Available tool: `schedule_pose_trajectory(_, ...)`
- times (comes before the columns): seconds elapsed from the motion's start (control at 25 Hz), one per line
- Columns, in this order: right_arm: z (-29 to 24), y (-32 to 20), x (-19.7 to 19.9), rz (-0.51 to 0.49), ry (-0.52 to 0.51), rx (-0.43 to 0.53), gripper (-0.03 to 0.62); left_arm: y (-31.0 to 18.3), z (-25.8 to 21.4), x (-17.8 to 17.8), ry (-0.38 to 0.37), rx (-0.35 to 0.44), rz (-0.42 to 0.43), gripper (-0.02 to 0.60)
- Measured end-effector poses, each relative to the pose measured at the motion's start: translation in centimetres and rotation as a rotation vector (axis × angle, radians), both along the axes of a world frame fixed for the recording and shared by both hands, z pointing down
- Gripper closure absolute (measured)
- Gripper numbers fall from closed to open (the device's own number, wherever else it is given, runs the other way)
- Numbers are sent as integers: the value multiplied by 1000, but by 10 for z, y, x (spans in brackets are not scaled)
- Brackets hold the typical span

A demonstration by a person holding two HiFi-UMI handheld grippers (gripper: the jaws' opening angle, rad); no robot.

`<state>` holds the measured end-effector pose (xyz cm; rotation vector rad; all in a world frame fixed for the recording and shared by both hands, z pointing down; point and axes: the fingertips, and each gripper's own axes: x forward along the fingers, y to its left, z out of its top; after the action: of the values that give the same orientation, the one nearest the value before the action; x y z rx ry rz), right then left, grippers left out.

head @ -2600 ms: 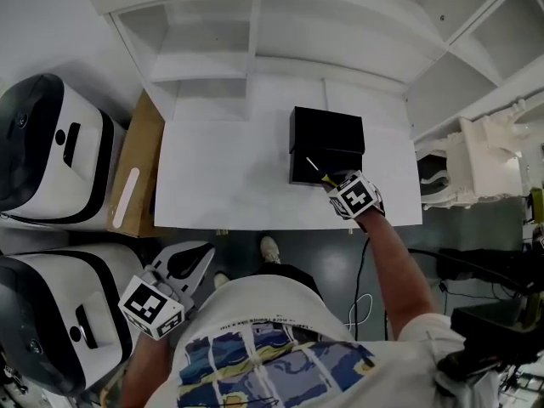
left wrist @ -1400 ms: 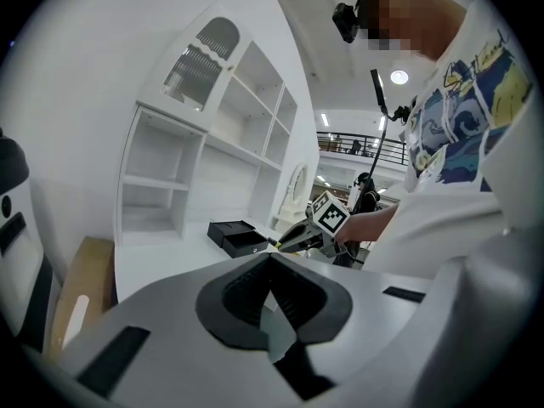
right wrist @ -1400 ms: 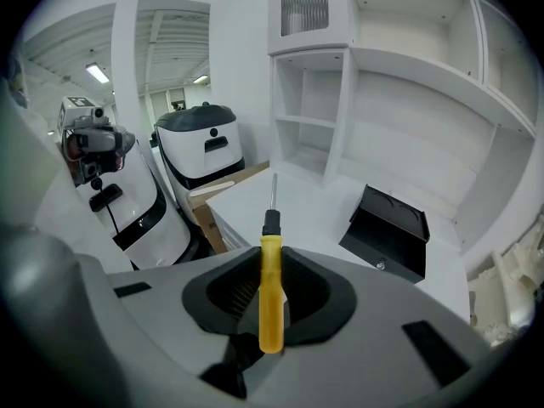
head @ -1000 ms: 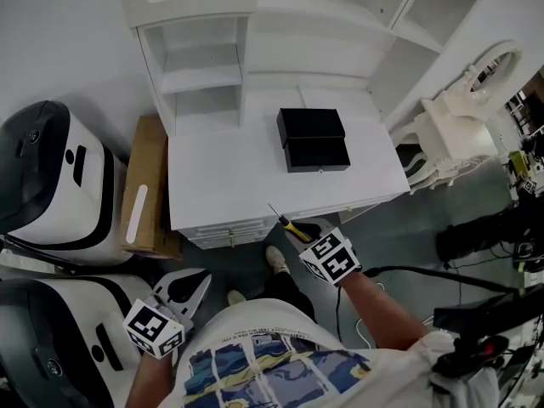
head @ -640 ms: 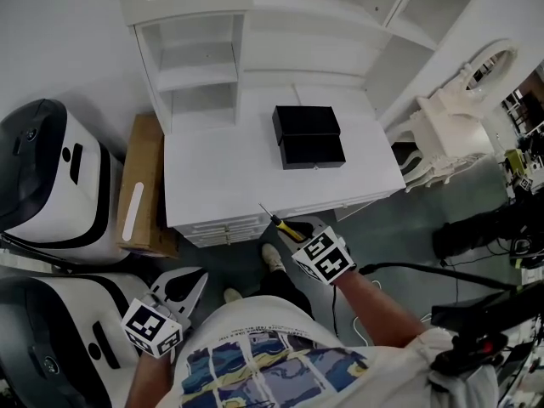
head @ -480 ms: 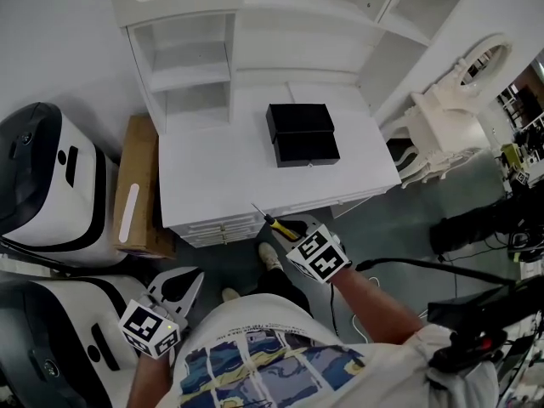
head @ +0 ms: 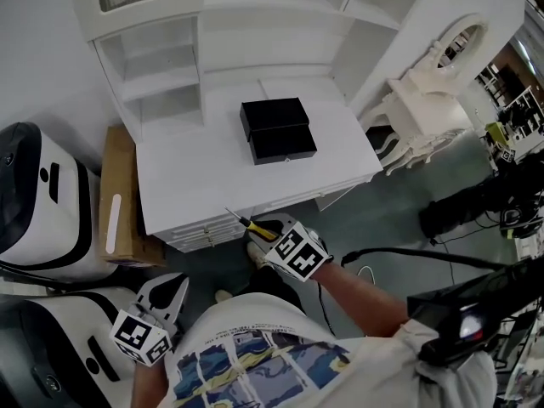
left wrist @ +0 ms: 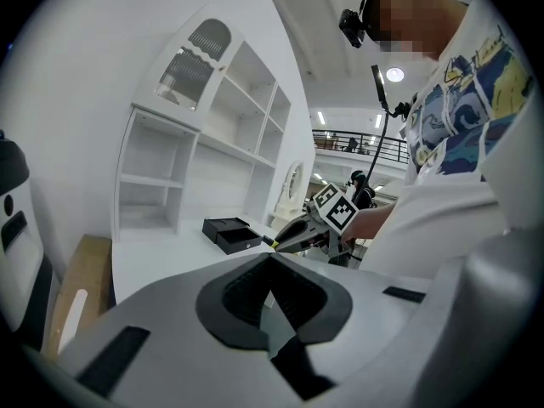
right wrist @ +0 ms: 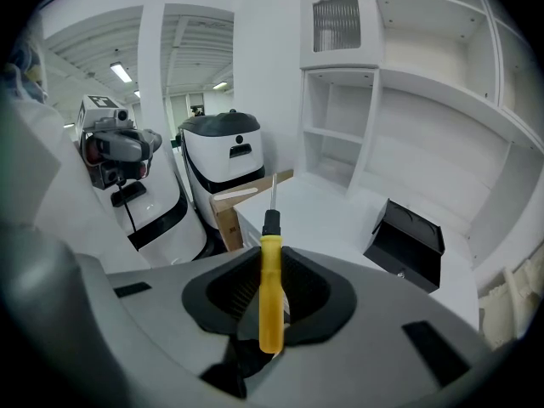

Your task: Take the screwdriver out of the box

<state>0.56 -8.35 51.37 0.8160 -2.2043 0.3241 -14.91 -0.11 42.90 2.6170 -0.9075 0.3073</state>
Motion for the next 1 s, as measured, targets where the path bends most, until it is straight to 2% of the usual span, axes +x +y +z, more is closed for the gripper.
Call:
schedule_pose_trajectory(0.32, 3, 9, -2, 1, -10, -31, 502, 3, 3, 3, -1, 3, 14, 568)
schedule_pose_trajectory(1.0, 0, 8, -7, -6, -26, -23, 502, 1, 6, 3, 6, -15, 7, 568)
